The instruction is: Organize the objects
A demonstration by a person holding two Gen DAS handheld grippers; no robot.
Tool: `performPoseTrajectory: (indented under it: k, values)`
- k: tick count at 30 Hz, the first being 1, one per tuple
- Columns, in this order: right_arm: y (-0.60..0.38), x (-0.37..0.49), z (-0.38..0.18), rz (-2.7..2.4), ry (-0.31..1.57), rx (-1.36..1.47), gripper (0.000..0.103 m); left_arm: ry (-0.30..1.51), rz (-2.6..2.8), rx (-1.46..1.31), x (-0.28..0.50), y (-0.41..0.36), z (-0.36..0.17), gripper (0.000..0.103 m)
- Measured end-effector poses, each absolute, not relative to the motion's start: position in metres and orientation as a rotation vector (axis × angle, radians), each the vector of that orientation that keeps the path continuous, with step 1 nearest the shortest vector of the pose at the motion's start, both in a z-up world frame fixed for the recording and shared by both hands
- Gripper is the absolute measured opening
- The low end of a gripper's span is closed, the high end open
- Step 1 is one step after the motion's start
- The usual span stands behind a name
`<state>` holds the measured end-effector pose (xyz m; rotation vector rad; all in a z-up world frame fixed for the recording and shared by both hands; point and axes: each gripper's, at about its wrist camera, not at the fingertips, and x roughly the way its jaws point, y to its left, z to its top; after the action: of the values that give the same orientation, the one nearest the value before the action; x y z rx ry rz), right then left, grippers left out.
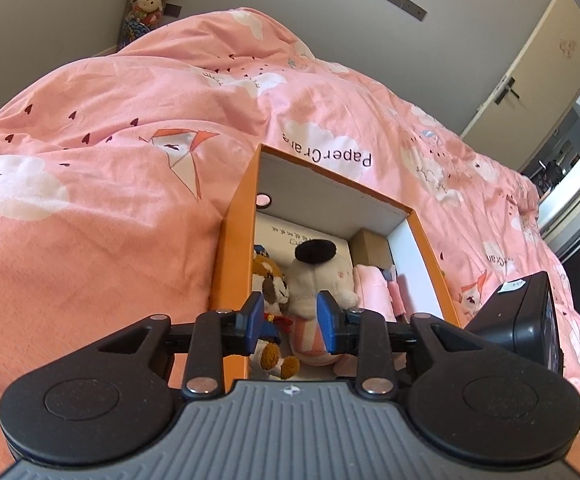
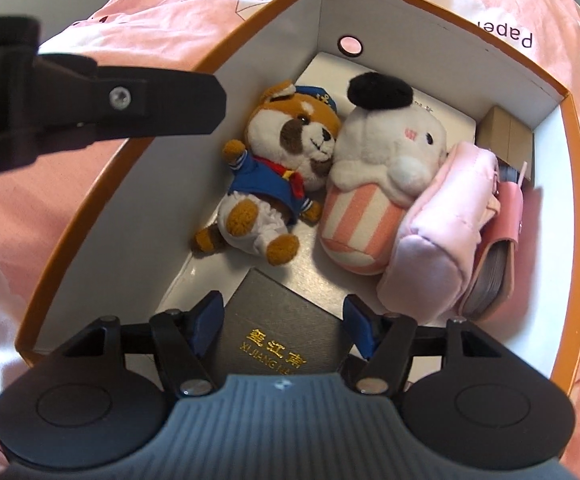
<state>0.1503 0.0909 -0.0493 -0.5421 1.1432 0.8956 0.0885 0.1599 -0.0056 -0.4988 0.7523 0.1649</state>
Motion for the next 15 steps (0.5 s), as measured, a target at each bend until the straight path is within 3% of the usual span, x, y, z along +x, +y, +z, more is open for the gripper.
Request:
performPoseTrajectory:
  k: [4, 7, 15]
  values:
    - [0.083, 0.151, -0.048, 0.861, 1.128, -0.532, 0.064, 0.766, 0.163, -0.479, 0.089, 0.154, -0.007, 0.04]
    - [0.072, 0.153, -0.046, 0.876, 1.13, -0.485, 0.054, 0.767, 0.153, -0.469, 0.089, 0.148, -0.006, 0.04]
    - [0.023, 0.148, -0.004, 0.845, 0.977, -0.388, 0.057, 0.768, 0.126, -0.402, 0.093, 0.126, 0.002, 0.04]
